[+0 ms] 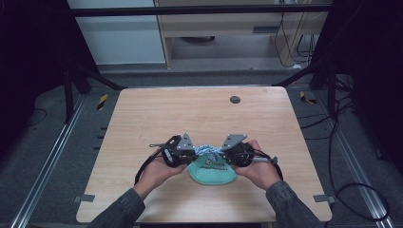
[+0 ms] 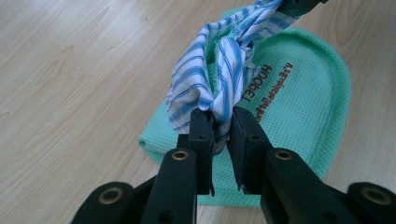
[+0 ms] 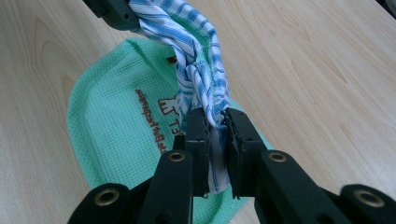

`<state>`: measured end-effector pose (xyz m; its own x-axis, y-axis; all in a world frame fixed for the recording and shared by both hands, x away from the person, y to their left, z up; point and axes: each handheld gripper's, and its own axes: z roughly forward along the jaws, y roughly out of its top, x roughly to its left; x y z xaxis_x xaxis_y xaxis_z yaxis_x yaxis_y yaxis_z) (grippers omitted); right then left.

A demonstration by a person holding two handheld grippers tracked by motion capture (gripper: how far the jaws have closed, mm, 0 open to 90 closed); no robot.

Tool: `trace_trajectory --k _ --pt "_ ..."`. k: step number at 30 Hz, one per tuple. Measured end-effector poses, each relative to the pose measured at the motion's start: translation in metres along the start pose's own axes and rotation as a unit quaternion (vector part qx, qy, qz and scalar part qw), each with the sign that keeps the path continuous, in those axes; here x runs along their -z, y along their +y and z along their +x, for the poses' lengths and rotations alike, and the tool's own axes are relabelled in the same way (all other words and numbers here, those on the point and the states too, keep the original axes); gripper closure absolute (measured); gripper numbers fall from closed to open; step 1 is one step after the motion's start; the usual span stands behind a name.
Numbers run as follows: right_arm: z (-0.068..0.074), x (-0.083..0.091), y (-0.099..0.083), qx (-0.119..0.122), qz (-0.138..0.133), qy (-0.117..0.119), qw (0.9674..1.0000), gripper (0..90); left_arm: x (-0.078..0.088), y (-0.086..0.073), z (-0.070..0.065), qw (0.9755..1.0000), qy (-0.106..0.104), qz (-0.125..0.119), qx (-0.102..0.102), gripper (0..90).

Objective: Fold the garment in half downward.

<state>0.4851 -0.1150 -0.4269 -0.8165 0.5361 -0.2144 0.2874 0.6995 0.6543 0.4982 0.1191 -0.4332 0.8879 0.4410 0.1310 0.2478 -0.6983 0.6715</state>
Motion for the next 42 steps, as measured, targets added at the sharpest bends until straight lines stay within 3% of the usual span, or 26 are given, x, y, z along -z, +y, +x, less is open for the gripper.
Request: trace_trajectory --k 15,42 --pt "0.006 -0.001 -0.008 0.006 0.008 0.009 0.9999 79.8 -0.004 -0.007 -0.007 0.9998 -0.012 0.012 -0.004 82.1" --pt "0.018 -0.009 -0.025 0.001 0.019 0.027 0.9994 79.6 -0.014 -0.028 -0.014 0.9992 -0.030 0.026 0.006 84.0"
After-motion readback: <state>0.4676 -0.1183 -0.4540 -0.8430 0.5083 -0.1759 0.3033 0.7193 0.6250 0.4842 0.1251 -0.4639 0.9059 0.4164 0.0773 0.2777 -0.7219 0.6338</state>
